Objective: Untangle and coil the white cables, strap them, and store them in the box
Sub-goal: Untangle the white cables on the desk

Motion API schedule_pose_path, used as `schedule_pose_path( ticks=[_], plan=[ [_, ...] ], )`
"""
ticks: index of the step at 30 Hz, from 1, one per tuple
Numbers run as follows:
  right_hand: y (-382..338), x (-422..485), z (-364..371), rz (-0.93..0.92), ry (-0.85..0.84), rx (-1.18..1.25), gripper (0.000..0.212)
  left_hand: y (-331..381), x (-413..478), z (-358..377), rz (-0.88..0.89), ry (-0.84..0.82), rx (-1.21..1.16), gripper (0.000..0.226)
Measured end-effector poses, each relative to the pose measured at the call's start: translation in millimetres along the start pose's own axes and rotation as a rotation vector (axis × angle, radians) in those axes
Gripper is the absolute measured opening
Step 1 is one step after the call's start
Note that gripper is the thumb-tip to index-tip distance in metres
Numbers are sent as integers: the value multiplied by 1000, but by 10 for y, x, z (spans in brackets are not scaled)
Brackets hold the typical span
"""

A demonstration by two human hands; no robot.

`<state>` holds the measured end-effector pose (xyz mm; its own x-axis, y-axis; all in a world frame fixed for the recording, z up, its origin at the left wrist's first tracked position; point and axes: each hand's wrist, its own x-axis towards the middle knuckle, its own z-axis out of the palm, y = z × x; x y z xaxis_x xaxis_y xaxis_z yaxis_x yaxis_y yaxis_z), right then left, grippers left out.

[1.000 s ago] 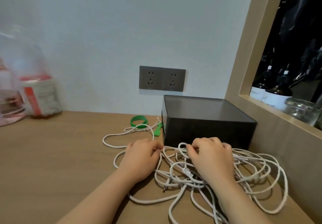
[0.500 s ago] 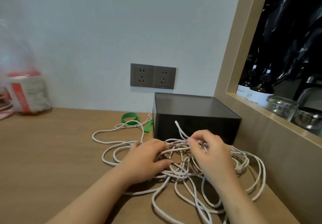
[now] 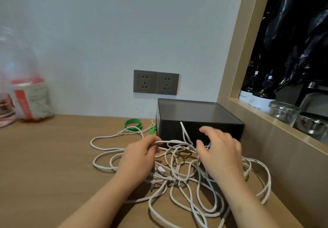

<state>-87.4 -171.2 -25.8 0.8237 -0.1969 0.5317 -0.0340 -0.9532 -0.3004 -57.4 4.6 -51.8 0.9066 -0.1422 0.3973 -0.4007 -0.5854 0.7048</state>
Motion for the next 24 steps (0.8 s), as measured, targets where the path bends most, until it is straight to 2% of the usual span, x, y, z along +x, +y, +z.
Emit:
schedule_pose_path(
  ticks=[3, 5, 6, 10, 12, 14, 16, 18, 19, 21, 23, 24],
  plan=[
    [-118, 267, -9, -31, -161, 72, 39, -36, 81, -1, -51, 69, -135, 29],
    [-140, 317, 115, -42, -220, 118, 25, -82, 134, -28, -103, 88, -257, 32],
    [-121, 300, 201, -53, -201, 137, 20, -107, 168, -57, -140, 104, -310, 30],
    [7, 225, 324, 35, -85, 271, 26, -239, 317, -190, -435, 205, -623, 21],
    [54, 210, 250, 113, 16, 385, 25, -267, 339, -209, -495, 208, -579, 16],
    [80, 212, 197, 169, 75, 427, 20, -221, 293, -177, -395, 170, -377, 19],
    [81, 224, 179, 195, 98, 457, 9, -130, 200, -161, -164, 96, -118, 42],
    [69, 228, 203, 205, 109, 453, 17, -71, 127, -183, 108, 92, 112, 54],
    [67, 230, 222, 186, 137, 409, 22, -51, 108, -214, 222, 103, 200, 51],
    [35, 207, 219, 74, 287, 267, 22, -48, 83, -295, 303, 56, 331, 32],
    [-44, 162, 166, -165, 495, 239, 14, -69, 76, -361, 316, -23, 415, 14],
    [-94, 132, 143, -310, 543, 286, 14, -71, 77, -386, 316, -67, 449, 8]
  ],
)
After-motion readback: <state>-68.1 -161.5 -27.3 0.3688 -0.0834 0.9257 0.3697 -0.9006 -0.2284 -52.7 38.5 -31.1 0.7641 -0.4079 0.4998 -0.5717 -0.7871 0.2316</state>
